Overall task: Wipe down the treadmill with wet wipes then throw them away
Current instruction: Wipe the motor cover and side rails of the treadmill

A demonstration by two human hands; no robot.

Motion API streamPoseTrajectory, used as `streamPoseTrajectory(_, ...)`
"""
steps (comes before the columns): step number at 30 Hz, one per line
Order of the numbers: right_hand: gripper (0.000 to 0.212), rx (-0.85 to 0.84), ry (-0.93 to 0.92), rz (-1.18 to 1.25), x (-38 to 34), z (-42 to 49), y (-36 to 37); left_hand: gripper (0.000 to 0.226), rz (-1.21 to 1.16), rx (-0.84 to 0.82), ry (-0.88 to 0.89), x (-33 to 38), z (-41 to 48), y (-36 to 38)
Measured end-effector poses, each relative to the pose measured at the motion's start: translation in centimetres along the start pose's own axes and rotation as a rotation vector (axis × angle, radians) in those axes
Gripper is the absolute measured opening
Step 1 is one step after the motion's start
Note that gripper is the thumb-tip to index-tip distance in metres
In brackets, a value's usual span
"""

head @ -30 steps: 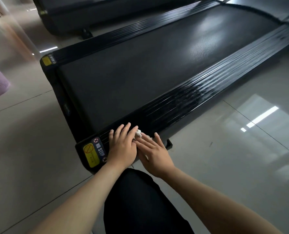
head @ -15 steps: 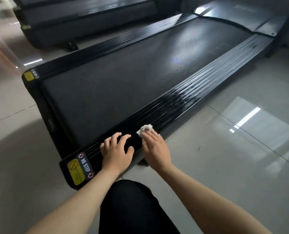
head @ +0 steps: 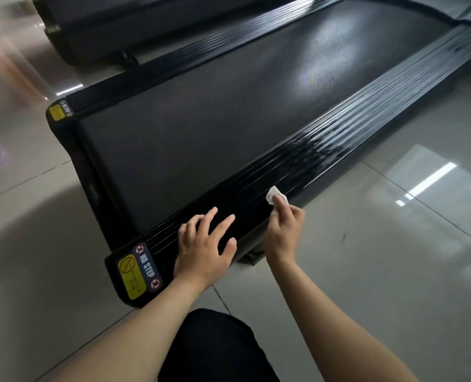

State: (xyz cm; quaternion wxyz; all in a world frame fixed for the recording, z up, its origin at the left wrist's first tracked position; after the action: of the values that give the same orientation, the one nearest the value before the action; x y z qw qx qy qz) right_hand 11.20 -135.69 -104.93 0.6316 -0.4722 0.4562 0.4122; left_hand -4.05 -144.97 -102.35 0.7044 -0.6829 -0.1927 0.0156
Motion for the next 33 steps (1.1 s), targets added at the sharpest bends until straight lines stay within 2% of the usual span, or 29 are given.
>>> streamPoseTrajectory(4, 0.017, 0.154, 0.323, 0.335, -0.7, -0.4, 0.8, 0.057, 0.012, 0.008, -0.004, 0.0, 0.0, 0.1)
streamPoseTrajectory(6, 0.011, 0.197, 0.471, 0.399, 0.3, -1.1, 1.3, 0.055, 0.018, 0.023, 0.002, -0.1, 0.0, 0.2)
streamPoseTrajectory(13, 0.015, 0.086, 0.936, 0.620, 3.5, -7.1, 2.5, 0.056, -0.005, 0.049, 0.006, 0.1, 0.0, 0.1)
streamPoseTrajectory(17, 0.021, 0.185, 0.977, 0.753, 3.0, -7.2, 2.2, 0.057, -0.012, 0.062, 0.016, 0.0, -0.1, 0.2)
streamPoseTrajectory(21, 0.026, 0.248, 0.852, 0.930, -0.2, -5.2, 2.4, 0.057, -0.026, 0.063, 0.023, -0.1, 0.1, 0.1)
streamPoseTrajectory(26, 0.021, 0.300, 0.773, 0.760, -0.7, -5.7, 4.1, 0.055, -0.124, 0.011, 0.115, -1.2, -0.1, -0.1)
streamPoseTrajectory(28, 0.022, 0.318, 0.864, 0.747, 0.4, -6.5, 4.4, 0.058, -0.130, -0.059, 0.216, -3.2, 0.4, -0.5)
streamPoseTrajectory(30, 0.017, 0.255, 1.000, 0.695, 1.3, -7.8, 4.3, 0.064, -0.101, -0.103, 0.333, -5.6, 0.8, -1.0)
streamPoseTrajectory(33, 0.018, 0.018, 1.130, 0.460, 1.2, -8.9, 4.1, 0.066, -0.172, -0.153, 0.350, -7.1, 0.9, -1.3)
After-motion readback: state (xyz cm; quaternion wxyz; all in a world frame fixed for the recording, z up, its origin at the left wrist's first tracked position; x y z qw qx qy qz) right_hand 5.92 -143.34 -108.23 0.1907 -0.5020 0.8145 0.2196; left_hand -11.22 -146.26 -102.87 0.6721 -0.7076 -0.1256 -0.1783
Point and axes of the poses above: each hand's wrist, its own z-axis towards the middle knuckle, its own y-axis out of the palm, x = y × z, the point moved 1 cm from there along z, towards the middle knuckle, and after that the axes turned 7 degrees about -y, right-handed, at the moved point
